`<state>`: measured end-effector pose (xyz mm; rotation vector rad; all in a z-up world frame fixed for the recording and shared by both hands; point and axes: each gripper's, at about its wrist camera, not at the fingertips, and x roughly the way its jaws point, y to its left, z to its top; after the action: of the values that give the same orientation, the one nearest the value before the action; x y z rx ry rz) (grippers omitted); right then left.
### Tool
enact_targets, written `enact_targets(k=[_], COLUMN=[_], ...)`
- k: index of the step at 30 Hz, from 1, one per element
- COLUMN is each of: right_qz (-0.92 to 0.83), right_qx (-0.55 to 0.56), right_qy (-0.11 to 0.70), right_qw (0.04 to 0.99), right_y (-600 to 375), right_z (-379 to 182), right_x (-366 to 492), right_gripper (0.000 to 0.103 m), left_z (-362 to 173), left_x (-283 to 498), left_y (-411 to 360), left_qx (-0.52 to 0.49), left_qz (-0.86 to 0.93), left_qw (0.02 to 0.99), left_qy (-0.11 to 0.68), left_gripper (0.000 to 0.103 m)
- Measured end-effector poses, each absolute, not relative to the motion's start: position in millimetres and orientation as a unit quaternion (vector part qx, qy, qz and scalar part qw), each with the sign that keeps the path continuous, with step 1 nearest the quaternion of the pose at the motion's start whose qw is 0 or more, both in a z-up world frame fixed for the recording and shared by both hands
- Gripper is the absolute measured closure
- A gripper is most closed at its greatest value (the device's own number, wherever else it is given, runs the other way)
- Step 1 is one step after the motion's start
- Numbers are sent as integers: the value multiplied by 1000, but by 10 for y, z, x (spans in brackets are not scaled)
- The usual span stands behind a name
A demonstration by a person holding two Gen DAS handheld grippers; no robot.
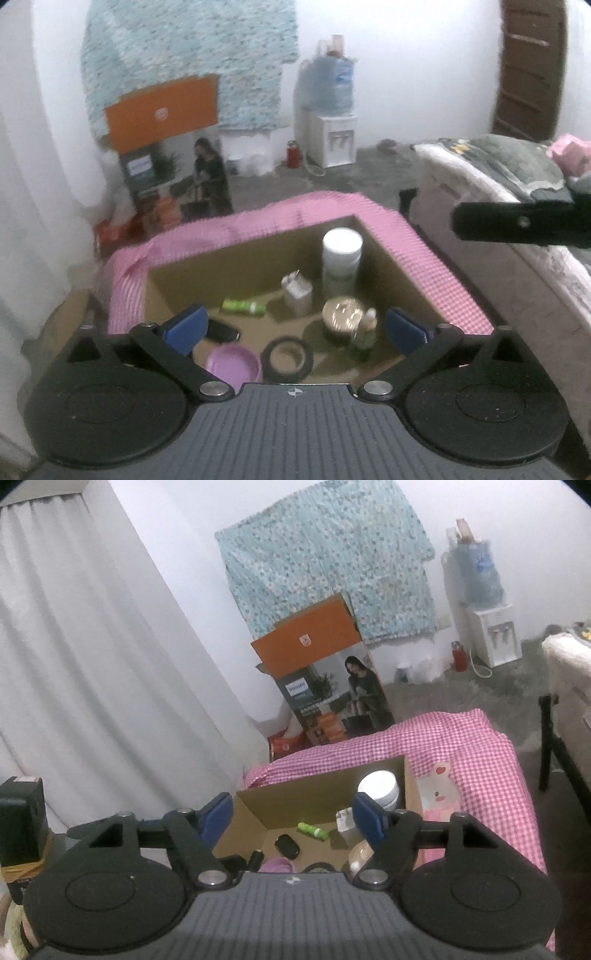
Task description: Organize rigid objects
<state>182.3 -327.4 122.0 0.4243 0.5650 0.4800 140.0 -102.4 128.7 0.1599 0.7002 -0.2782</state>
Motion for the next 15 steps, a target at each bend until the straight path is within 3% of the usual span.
enact_targets(k=[4,15], right_qz=[229,217], right_qx=[188,142], right_qy=[268,242], right_qw=[917,935], right_y=[-3154,-2853], right_z=[1211,1147], right_x=[1568,967], right_gripper=[26,6], left_z=[1241,1093], left_x=[1240,958], left_y=[-860,-423], left_qx=[58,34], left_qz=[-116,-55], left_qw=[931,940], left_qy=[341,335], left_gripper=[0,0])
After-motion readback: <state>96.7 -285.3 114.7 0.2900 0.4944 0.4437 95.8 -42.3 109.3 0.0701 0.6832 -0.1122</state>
